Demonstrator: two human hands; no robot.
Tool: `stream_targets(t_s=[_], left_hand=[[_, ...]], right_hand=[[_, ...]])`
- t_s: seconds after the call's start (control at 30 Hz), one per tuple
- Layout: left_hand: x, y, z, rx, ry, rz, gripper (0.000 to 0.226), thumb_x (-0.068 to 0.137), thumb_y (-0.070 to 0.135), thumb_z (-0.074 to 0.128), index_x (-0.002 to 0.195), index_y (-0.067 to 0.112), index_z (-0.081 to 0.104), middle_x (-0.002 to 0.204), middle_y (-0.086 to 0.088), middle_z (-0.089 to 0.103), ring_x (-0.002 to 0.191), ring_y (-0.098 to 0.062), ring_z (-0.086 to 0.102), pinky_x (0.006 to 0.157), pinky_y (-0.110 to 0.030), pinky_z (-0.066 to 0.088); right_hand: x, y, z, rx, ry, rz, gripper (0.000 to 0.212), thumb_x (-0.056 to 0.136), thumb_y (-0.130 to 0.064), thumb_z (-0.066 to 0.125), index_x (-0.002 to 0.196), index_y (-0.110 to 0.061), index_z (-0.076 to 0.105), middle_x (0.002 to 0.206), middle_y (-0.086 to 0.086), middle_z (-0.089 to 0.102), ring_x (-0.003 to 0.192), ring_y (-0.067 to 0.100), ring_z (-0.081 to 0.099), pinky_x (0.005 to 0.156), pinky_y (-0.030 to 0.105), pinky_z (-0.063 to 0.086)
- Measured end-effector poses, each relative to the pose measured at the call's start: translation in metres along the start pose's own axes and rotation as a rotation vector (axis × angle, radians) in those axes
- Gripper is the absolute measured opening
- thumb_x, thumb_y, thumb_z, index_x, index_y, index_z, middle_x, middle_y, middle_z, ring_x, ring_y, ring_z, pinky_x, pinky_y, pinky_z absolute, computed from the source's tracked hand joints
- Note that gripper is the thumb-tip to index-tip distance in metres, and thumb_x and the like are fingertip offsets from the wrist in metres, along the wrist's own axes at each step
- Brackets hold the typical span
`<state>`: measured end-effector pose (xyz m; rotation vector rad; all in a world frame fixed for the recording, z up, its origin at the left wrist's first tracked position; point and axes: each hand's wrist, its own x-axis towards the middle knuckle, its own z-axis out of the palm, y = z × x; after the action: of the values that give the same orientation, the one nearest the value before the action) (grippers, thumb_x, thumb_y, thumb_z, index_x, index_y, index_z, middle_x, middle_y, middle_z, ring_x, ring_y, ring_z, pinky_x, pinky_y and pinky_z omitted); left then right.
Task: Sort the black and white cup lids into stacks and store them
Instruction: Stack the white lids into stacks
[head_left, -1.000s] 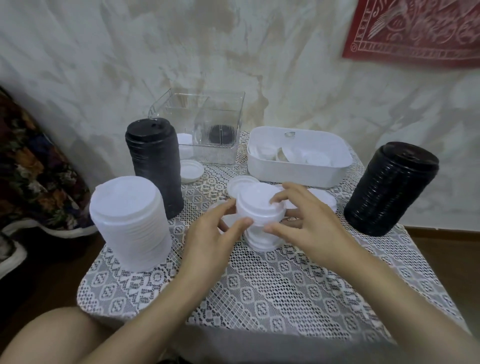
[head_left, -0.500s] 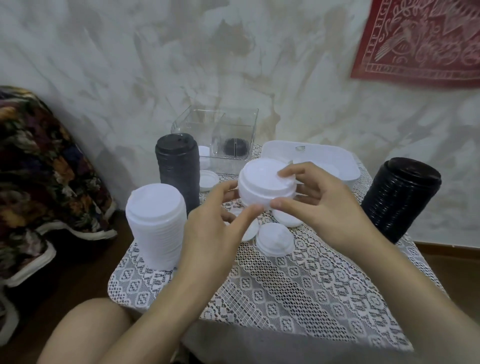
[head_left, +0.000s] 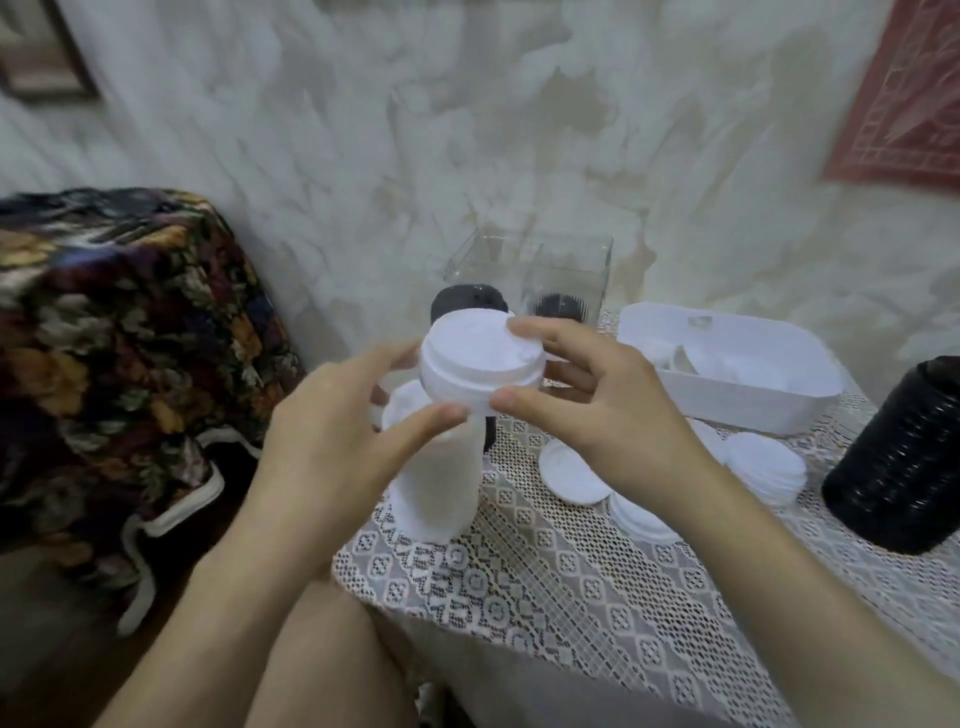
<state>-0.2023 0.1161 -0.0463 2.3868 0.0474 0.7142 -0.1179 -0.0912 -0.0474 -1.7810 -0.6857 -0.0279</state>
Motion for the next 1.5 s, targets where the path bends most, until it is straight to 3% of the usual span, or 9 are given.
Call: stream_targets(t_s=[0.23, 0.47, 0.73, 0.83, 0.93, 1.1, 1.3, 1.37, 1.5], left_hand=[[-0.003, -0.050, -0.001, -0.162, -0.089, -0.042, 0.062, 0.075, 0.074, 0.063, 0.134, 0.058, 0.054, 0.125, 0.031, 0.067, 0.122, 0.001, 0.060, 0.104, -0.045, 0.050], [-0.004, -0.070, 0.011, -0.282, -0.160, -0.066, 0.066, 0.078, 0.072, 0.066, 0.141, 0.053, 0.053, 0.130, 0.026, 0.066, 0.125, 0.000, 0.060, 0.103, -0.038, 0.052], [-0.012, -0.067, 0.022, -0.414, -0.089, -0.029, 0.065, 0.087, 0.054, 0.069, 0.148, 0.041, 0.051, 0.130, 0.024, 0.066, 0.118, 0.009, 0.061, 0.090, -0.009, 0.049], [-0.016, -0.073, 0.024, -0.410, -0.164, -0.025, 0.089, 0.075, 0.069, 0.077, 0.153, 0.050, 0.039, 0.143, 0.031, 0.056, 0.132, 0.010, 0.050, 0.105, -0.016, 0.044], [-0.019, -0.076, 0.027, -0.382, -0.200, -0.072, 0.118, 0.057, 0.083, 0.080, 0.156, 0.058, 0.022, 0.154, 0.033, 0.042, 0.144, 0.006, 0.038, 0.122, -0.039, 0.034], [-0.015, -0.080, 0.030, -0.282, -0.136, -0.054, 0.108, 0.066, 0.081, 0.072, 0.158, 0.053, 0.023, 0.151, 0.033, 0.045, 0.140, 0.010, 0.040, 0.118, -0.037, 0.038], [-0.010, -0.075, 0.032, -0.313, -0.090, -0.022, 0.067, 0.084, 0.061, 0.070, 0.146, 0.053, 0.046, 0.130, 0.037, 0.058, 0.112, 0.015, 0.056, 0.085, -0.004, 0.042], [-0.009, -0.076, 0.034, -0.368, -0.103, -0.025, 0.064, 0.089, 0.057, 0.072, 0.148, 0.049, 0.046, 0.136, 0.034, 0.057, 0.121, 0.013, 0.055, 0.090, -0.008, 0.043], [-0.010, -0.079, 0.040, -0.497, -0.149, -0.058, 0.090, 0.082, 0.059, 0.071, 0.159, 0.044, 0.028, 0.146, 0.039, 0.047, 0.133, 0.015, 0.046, 0.105, -0.018, 0.039]], right_hand=[[0.015, 0.008, 0.034, -0.096, -0.040, -0.020, 0.055, 0.063, -0.066, 0.077, 0.116, -0.059, 0.064, 0.121, -0.024, 0.068, 0.110, -0.005, 0.066, 0.096, 0.037, 0.058], [0.012, 0.024, 0.042, -0.182, -0.077, 0.043, 0.069, 0.065, -0.075, 0.070, 0.129, -0.056, 0.056, 0.127, -0.023, 0.066, 0.115, -0.003, 0.062, 0.101, 0.041, 0.054], [0.011, 0.031, 0.043, -0.124, -0.087, 0.053, 0.063, 0.067, -0.072, 0.073, 0.126, -0.058, 0.057, 0.126, -0.028, 0.066, 0.115, -0.009, 0.062, 0.103, 0.039, 0.055], [0.012, 0.033, 0.042, -0.115, -0.078, 0.053, 0.062, 0.067, -0.071, 0.073, 0.126, -0.058, 0.058, 0.124, -0.026, 0.067, 0.113, -0.008, 0.064, 0.102, 0.041, 0.055], [0.013, 0.034, 0.042, -0.107, -0.083, 0.055, 0.062, 0.068, -0.070, 0.074, 0.126, -0.056, 0.059, 0.123, -0.027, 0.067, 0.112, -0.009, 0.064, 0.101, 0.040, 0.056], [0.016, 0.034, 0.041, -0.047, -0.065, 0.074, 0.064, 0.067, -0.065, 0.077, 0.127, -0.050, 0.062, 0.125, -0.019, 0.068, 0.112, -0.001, 0.067, 0.102, 0.040, 0.055], [0.019, 0.033, 0.040, 0.000, -0.061, 0.092, 0.054, 0.078, -0.045, 0.085, 0.127, -0.045, 0.064, 0.121, -0.022, 0.069, 0.113, 0.003, 0.068, 0.103, 0.038, 0.054], [0.019, 0.035, 0.040, -0.009, -0.065, 0.095, 0.059, 0.074, -0.052, 0.082, 0.130, -0.043, 0.064, 0.123, -0.022, 0.069, 0.114, 0.002, 0.067, 0.104, 0.038, 0.054], [0.018, 0.037, 0.041, -0.028, -0.075, 0.090, 0.063, 0.074, -0.052, 0.082, 0.133, -0.040, 0.063, 0.124, -0.020, 0.069, 0.115, -0.001, 0.066, 0.106, 0.038, 0.053]])
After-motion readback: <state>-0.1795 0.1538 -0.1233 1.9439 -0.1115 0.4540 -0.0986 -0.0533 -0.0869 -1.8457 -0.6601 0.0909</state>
